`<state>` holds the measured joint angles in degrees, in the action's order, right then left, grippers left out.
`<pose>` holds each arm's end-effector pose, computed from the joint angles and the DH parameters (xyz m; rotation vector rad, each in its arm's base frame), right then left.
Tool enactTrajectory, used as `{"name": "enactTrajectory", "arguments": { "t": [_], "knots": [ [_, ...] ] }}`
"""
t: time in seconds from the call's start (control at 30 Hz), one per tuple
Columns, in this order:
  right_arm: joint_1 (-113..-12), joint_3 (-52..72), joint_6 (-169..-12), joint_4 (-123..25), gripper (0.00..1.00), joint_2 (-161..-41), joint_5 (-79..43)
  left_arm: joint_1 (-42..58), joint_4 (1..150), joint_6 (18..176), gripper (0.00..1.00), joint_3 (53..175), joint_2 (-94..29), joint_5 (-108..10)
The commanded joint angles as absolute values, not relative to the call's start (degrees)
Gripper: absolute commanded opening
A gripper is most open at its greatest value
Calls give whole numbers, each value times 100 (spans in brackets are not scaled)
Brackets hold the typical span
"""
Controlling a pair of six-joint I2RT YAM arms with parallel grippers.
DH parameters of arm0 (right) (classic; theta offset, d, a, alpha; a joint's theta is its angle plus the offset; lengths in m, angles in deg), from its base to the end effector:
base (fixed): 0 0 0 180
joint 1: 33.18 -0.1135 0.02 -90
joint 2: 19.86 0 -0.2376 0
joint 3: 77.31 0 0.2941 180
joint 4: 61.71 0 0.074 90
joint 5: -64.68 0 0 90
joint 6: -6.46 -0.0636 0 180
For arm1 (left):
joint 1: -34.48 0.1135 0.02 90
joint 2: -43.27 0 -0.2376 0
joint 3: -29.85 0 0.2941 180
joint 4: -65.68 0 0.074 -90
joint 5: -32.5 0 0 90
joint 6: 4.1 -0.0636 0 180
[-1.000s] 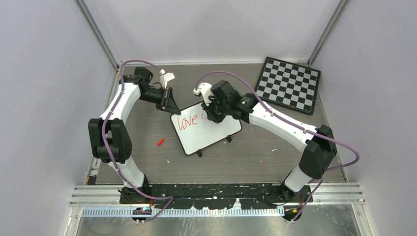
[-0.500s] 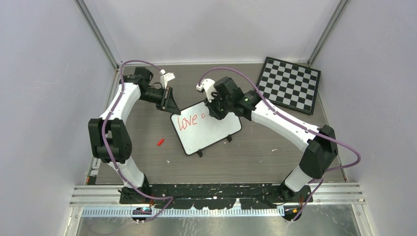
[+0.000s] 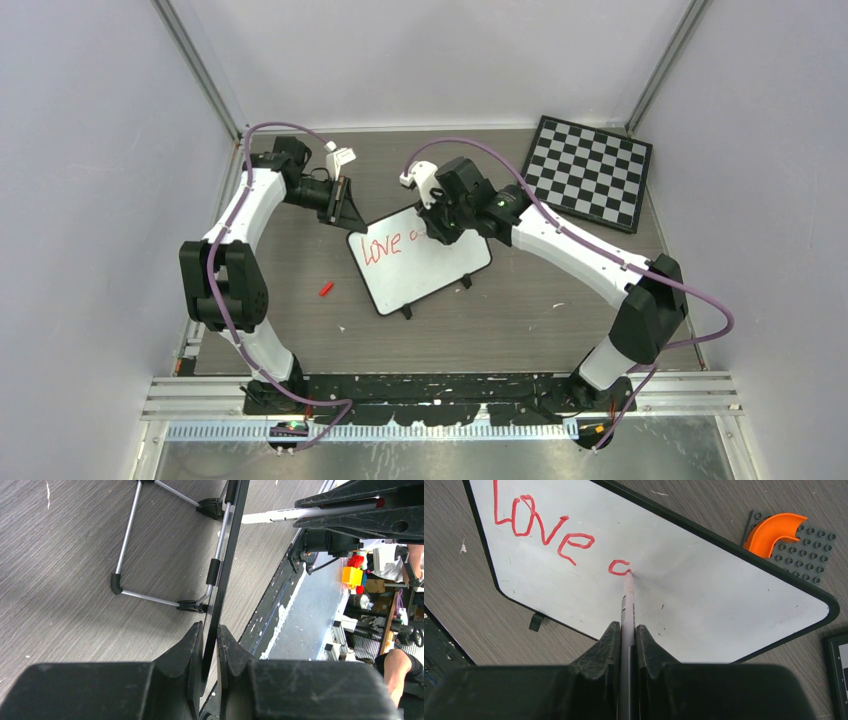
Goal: Write a sentence on the whiteboard
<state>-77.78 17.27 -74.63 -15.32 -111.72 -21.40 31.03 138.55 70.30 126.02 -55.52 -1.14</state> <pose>0.2966 0.2986 0.2700 -1.0949 2.0949 0.3869 0.3736 -0.0756 0.2291 0.5813 2.4352 -1.2970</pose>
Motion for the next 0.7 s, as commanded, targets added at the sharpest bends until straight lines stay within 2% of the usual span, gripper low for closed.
{"name": "enactTrajectory", "arguments": {
  "t": [0.0,0.33,0.67],
  "knots": [
    [-7750,1598,-7430,-1742,0,-11004,-2224,3072,13809,7050,0,12719,-5527,-171],
    [-7967,1389,-7496,-1776,0,-11007,-2215,3052,13810,7056,0,12714,-5496,-195],
    [-8089,1989,-7563,-1654,0,-11104,-2112,3052,13828,7058,0,12740,-5519,-196]
  ]
}}
